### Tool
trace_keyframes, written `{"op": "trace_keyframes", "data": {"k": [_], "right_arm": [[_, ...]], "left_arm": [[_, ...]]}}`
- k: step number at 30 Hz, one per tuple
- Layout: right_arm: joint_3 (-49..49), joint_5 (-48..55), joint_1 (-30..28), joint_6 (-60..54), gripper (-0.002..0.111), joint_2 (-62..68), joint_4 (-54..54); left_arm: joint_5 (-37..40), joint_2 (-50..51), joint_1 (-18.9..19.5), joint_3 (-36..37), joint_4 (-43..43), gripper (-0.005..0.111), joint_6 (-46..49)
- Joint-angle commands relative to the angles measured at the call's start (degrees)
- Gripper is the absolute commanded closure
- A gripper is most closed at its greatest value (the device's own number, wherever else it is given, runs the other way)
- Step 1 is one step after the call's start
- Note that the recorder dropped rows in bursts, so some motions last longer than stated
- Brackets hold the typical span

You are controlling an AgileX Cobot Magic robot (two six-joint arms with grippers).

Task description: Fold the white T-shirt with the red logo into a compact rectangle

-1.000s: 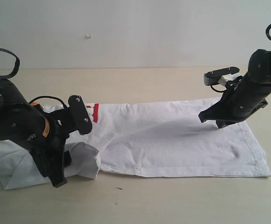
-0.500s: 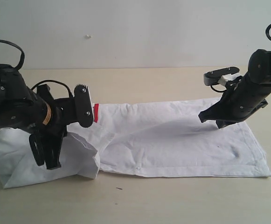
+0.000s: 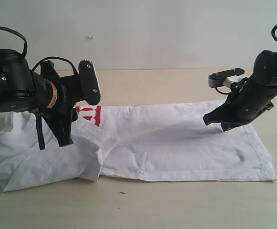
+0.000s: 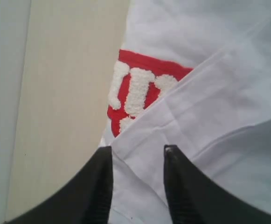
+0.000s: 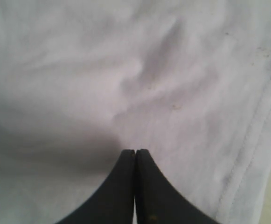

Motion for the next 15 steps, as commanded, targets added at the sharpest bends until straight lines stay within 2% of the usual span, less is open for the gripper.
{"op": "trace_keyframes", "data": {"k": [1,5,10,15], "right_arm": [[0.2,-0.5,-0.1,-0.4,0.108,-0.2,-0.3],[0.2,-0.7,-0.1,-0.4,0.108,-0.2,-0.3],[0.2,-0.5,-0.1,-0.4,0.108,-0.2,-0.3],[0.2,-0.4,-0.1,-0.4,0.108,-0.2,-0.3]], "left_arm": [[0.2,-0.7,0.1,-0.4,0.0,0.075,-0.7],[2.7,-0.6,0.1,-0.4,-10.0,0.075,0.7],[6.3,2.1,0.1,-0.4,-26.7,0.07,18.9],[2.9,4.5,0.1,-0.4,-26.5,0.054,23.6]]}}
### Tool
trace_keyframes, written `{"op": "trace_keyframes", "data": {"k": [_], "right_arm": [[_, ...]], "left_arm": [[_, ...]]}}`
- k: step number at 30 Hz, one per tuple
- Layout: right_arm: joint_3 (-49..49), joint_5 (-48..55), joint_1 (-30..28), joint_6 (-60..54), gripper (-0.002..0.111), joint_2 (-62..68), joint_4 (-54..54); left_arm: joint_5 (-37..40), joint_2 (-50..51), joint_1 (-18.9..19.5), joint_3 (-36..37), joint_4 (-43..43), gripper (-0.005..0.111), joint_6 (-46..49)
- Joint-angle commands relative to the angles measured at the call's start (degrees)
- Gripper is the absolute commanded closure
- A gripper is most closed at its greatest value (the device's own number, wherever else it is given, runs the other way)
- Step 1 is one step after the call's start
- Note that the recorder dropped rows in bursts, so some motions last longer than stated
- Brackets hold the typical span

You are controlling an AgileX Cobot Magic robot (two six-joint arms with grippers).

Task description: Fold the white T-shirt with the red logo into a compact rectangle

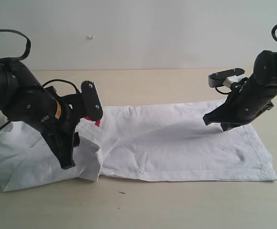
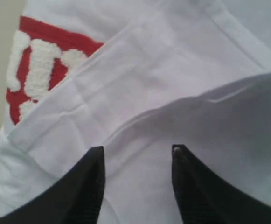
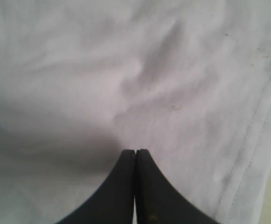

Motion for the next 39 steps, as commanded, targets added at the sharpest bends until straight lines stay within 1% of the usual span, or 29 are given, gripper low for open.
{"op": "trace_keyframes", "data": {"k": [1,3,9,11,14,16,17,22,27,32,39], "right_arm": [[0.2,-0.3,-0.1,-0.4,0.108,-0.2,-0.3],[0.2,-0.3,-0.1,-0.4,0.108,-0.2,-0.3],[0.2,-0.3,-0.1,-0.4,0.108,-0.2,-0.3],[0.2,-0.3,-0.1,-0.4,0.108,-0.2,-0.3],[0.2,-0.3,-0.1,-0.4,0.108,-0.2,-0.3],[0.2,-0.3,-0.1,-0.4,0.108,-0.2,-0.4],[0.2,-0.3,-0.1,-0.4,0.108,-0.2,-0.6],[0.2,-0.3,-0.1,-0.4,0.108,-0.2,-0.6],[0.2,-0.5,-0.1,-0.4,0.108,-0.2,-0.7],[0.2,-0.4,-0.1,-0.4,0.108,-0.2,-0.7],[0.2,-0.3,-0.1,-0.4,0.108,-0.2,-0.7]], "left_arm": [[-2.1,2.0,0.1,-0.4,-0.7,0.054,7.0],[-2.8,3.5,0.2,-0.4,0.8,0.054,9.1],[-8.2,7.0,0.2,-0.4,3.3,0.054,9.6],[-8.5,7.4,0.2,-0.4,4.9,0.059,9.6],[-8.0,7.5,0.2,-0.4,8.5,0.081,9.6],[-8.0,7.5,0.2,-0.4,9.7,0.101,9.6],[-8.0,7.4,0.2,-0.4,10.3,0.106,9.7],[-6.4,7.0,0.2,-0.4,11.9,0.106,9.7],[-5.7,4.5,0.2,-0.4,12.3,0.106,9.8],[-6.0,1.0,0.2,-0.4,13.2,0.106,9.8],[-8.2,0.4,-0.3,-0.4,14.3,0.106,9.8]]}}
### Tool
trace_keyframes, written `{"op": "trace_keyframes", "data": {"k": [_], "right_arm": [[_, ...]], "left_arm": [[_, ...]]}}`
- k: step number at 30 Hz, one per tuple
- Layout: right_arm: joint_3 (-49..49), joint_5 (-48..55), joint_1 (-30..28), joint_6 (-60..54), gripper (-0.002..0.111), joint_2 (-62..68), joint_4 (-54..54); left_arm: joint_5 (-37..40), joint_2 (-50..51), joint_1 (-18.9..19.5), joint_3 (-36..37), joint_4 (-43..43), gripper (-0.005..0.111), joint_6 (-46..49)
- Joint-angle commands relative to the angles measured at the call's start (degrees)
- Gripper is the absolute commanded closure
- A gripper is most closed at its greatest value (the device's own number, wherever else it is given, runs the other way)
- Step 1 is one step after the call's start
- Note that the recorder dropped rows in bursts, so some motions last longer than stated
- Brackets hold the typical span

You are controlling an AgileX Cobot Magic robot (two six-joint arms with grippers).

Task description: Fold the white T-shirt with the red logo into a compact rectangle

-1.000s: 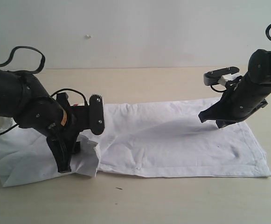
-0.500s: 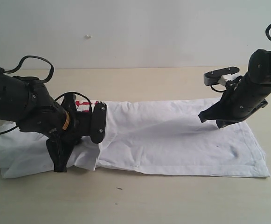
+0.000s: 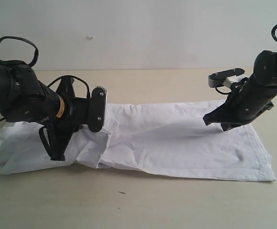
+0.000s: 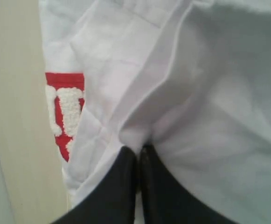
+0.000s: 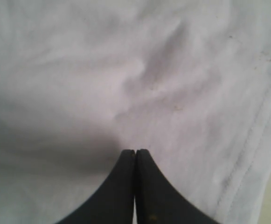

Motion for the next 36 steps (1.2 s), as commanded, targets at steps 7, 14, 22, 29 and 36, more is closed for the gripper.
{"op": "trace_keyframes", "data": {"k": [7,14,22,29,36], "right_arm": [[0.2,-0.2,-0.1,-0.4,0.108,-0.2,-0.5],[0.2,0.0,-0.1,-0.4,0.108,-0.2,-0.4],[0.2,0.0,-0.1,-0.4,0.108,-0.2,-0.2],[0.2,0.1,-0.1,-0.4,0.108,-0.2,-0.1],[0.2,-0.1,-0.1,-0.4,0.108,-0.2,-0.1]], "left_arm": [[-1.3,-0.6,-2.2,-0.3,2.4,0.106,0.0],[3.2,-1.9,-2.2,-0.3,4.1,0.104,-0.4],[4.1,-4.7,-2.2,-0.3,4.1,0.064,-3.1],[0.0,-4.7,-2.2,-0.3,6.0,0.07,-5.6],[-7.8,-4.0,-1.8,-0.3,6.0,0.107,-5.8]]}}
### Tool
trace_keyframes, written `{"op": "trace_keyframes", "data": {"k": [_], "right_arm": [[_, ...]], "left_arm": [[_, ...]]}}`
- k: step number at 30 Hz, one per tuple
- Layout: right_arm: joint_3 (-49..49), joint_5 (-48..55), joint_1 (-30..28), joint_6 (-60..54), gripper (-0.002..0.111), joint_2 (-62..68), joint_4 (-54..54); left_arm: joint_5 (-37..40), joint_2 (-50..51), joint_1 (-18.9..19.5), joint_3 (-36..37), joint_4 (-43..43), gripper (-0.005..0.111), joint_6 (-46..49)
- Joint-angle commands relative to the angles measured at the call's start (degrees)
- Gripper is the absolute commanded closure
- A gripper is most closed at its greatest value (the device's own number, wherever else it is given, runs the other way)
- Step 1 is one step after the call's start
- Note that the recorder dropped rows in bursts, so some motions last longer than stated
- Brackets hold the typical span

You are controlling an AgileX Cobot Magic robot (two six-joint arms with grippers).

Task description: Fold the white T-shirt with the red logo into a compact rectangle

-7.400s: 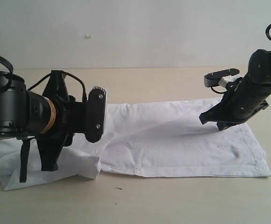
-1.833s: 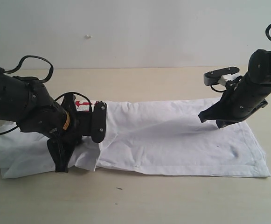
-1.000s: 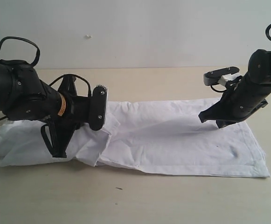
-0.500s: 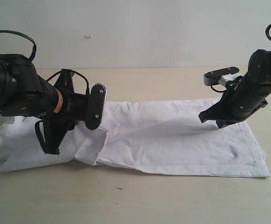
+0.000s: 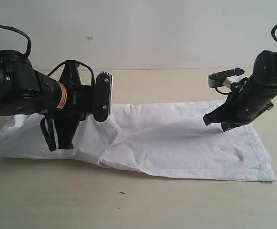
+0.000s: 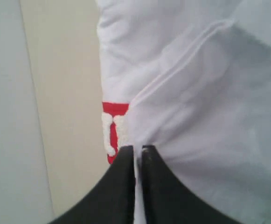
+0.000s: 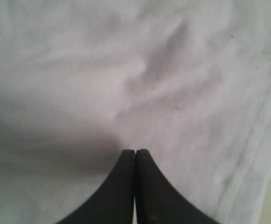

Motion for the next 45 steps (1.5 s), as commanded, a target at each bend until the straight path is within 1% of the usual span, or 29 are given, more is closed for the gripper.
{"op": "trace_keyframes", "data": {"k": [1,6,8,9,10,11,12,15,17,20,21,22,24,26,28,29,31,33,37,41,45], "right_arm": [[0.2,-0.2,-0.1,-0.4,0.108,-0.2,-0.1],[0.2,0.0,-0.1,-0.4,0.108,-0.2,-0.1],[0.2,0.0,-0.1,-0.4,0.108,-0.2,-0.1],[0.2,0.0,-0.1,-0.4,0.108,-0.2,-0.1],[0.2,0.0,-0.1,-0.4,0.108,-0.2,-0.1],[0.2,0.0,-0.1,-0.4,0.108,-0.2,-0.1],[0.2,0.0,-0.1,-0.4,0.108,-0.2,-0.1],[0.2,0.1,-0.1,-0.4,0.108,-0.2,-0.1],[0.2,0.1,-0.1,-0.4,0.108,-0.2,-0.1],[0.2,-0.1,-0.1,-0.4,0.108,-0.2,-0.2],[0.2,-0.1,-0.1,-0.4,0.108,-0.2,-0.2],[0.2,-0.1,-0.1,-0.4,0.108,-0.2,-0.2],[0.2,0.0,-0.1,-0.4,0.108,-0.2,-0.2],[0.2,0.1,-0.1,-0.4,0.108,-0.2,-0.2],[0.2,0.4,-0.1,-0.4,0.108,-0.2,-0.2],[0.2,0.5,-0.1,-0.4,0.108,-0.2,-0.2],[0.2,0.5,-0.1,-0.4,0.108,-0.2,-0.2],[0.2,0.5,-0.1,-0.4,0.108,-0.2,-0.2],[0.2,0.6,-0.1,-0.4,0.108,-0.2,-0.2],[0.2,0.4,-0.1,-0.4,0.108,-0.8,-0.2],[-0.3,0.3,-0.1,-0.4,0.108,-3.3,0.0]], "left_arm": [[-4.1,0.4,0.4,-0.6,0.2,0.107,-1.1],[-3.7,2.8,1.6,-0.9,-1.3,0.106,-2.0],[-3.0,3.9,1.8,-0.9,-1.7,0.093,-2.0],[-2.8,4.2,1.8,-0.9,-1.7,0.078,-2.0],[-2.8,4.3,1.8,-0.9,-1.7,0.071,-2.0],[-2.8,4.3,2.0,-0.9,-1.6,0.057,-2.0],[-2.8,4.3,2.0,-0.9,-1.6,0.054,-2.0],[-3.3,4.4,2.0,-0.9,-1.5,0.053,-2.4],[-3.8,3.9,2.0,-0.9,0.7,0.053,-3.7],[-6.1,1.9,2.6,-1.1,5.9,0.053,-8.7],[-5.6,1.9,2.6,-1.6,6.8,0.054,-10.7],[-5.2,2.0,3.2,-2.3,7.2,0.058,-13.5],[-5.1,2.2,3.8,-2.4,7.2,0.065,-16.2],[-4.1,2.9,4.0,-2.2,7.2,0.068,-17.0],[-0.2,4.1,4.0,-2.2,6.2,0.066,-17.0],[1.8,4.8,4.0,-2.2,5.8,0.063,-17.0],[2.7,5.4,4.0,-2.2,4.5,0.059,-17.0],[2.3,5.9,3.7,-2.2,3.8,0.054,-17.0],[1.1,6.1,3.5,-2.2,3.0,0.048,-17.0],[-0.4,4.7,3.5,-2.2,3.0,0.048,-17.2],[-2.9,3.1,3.5,-2.2,2.7,0.048,-20.0]]}}
